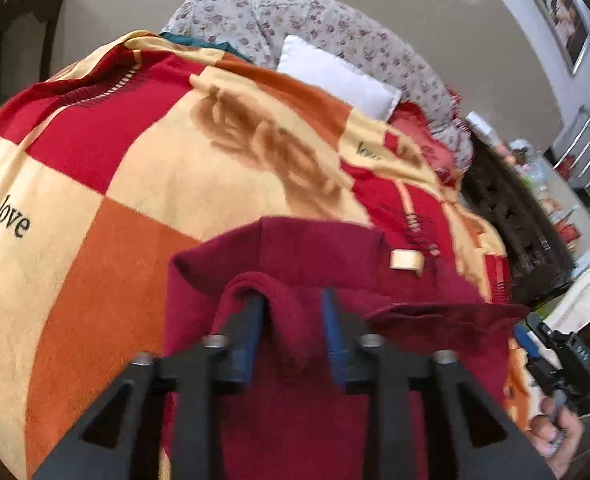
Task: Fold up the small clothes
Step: 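Lift the hem with both grippers and fold it over toward the collar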
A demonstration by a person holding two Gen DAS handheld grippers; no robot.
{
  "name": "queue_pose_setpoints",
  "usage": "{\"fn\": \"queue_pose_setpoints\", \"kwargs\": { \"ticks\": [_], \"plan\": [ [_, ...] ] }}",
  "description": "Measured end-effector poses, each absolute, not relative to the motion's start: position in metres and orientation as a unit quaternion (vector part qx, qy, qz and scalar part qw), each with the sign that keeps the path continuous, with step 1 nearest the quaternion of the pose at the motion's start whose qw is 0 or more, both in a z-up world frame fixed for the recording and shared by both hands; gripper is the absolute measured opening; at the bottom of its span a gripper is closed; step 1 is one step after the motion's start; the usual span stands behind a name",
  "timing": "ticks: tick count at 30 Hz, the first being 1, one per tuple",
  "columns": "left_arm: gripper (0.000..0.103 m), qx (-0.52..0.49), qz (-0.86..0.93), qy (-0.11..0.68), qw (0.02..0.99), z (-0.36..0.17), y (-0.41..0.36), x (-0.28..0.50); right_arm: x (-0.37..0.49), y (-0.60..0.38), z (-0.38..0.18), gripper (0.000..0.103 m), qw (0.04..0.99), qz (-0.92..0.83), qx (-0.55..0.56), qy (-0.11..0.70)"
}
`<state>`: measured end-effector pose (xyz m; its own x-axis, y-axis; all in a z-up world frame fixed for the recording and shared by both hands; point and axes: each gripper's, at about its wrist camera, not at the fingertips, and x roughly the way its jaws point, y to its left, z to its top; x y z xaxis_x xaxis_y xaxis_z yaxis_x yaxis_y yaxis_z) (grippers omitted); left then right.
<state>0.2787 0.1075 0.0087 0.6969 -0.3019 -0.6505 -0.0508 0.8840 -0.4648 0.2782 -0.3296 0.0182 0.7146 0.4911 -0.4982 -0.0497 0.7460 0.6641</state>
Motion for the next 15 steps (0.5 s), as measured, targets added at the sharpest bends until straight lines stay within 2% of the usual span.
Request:
{"fn": "queue_pose_setpoints", "kwargs": {
  "ticks": [1,2,6,9,11,12,13,14,15],
  "plan": [
    [0.063,-0.228,-0.063,0.373,0.897,0.014,0.110,0.275,0.274,-0.333,0.021,0.050,0.872,0.156,0.324,0.333],
    [0.077,-0.221,-0.042,0.353,0.908,0.024,0.117,0.267,0.269,-0.338,0.024,0.052,0.875,0.157,0.328,0.320],
    [0.077,-0.209,-0.039,0.312,0.926,0.044,0.126,0.252,0.252,-0.358,0.033,0.054,0.886,0.144,0.323,0.299],
    [0.066,-0.168,-0.062,0.306,0.935,0.045,0.105,0.247,0.248,-0.355,0.042,0.054,0.912,0.103,0.240,0.316],
    [0.046,-0.095,-0.063,0.316,0.942,0.037,0.074,0.252,0.246,-0.342,0.047,0.054,0.922,0.125,0.187,0.315],
    [0.040,-0.072,-0.065,0.323,0.941,0.033,0.063,0.255,0.244,-0.333,0.050,0.053,0.927,0.134,0.162,0.311],
    [0.030,-0.056,-0.068,0.331,0.940,0.028,0.054,0.260,0.243,-0.326,0.051,0.051,0.929,0.142,0.145,0.308],
    [0.022,-0.045,-0.071,0.336,0.938,0.023,0.044,0.266,0.242,-0.315,0.053,0.049,0.931,0.159,0.123,0.305],
    [0.022,-0.030,-0.067,0.339,0.938,0.018,0.034,0.276,0.243,-0.301,0.054,0.044,0.929,0.184,0.106,0.304]
  ]
}}
